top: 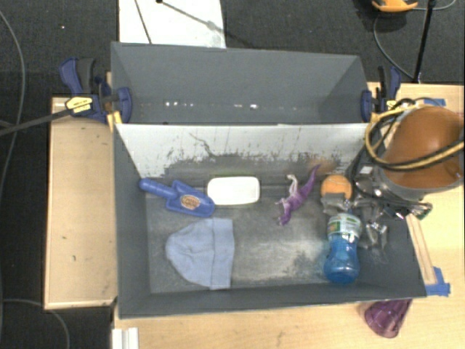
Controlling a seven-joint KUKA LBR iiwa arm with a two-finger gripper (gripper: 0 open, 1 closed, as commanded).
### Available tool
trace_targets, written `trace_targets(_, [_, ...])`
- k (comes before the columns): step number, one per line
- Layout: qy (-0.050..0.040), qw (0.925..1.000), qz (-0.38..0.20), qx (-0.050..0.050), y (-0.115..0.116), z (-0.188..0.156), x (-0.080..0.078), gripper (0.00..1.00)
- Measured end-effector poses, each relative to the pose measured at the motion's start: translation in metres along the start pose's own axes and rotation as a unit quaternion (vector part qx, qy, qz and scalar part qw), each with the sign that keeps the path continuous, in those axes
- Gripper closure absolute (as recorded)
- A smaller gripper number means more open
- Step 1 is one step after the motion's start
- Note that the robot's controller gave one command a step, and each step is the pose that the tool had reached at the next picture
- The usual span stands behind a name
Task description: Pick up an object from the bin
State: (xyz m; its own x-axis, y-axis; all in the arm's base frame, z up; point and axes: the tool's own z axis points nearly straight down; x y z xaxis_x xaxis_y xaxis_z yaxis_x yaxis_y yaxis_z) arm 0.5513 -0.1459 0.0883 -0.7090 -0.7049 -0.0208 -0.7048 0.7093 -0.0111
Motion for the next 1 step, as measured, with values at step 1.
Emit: trace_targets(1, [-0.0065, 0.9956, -0.093, -0.011, 0.0100, 0.0335, -0.0121, 1.00])
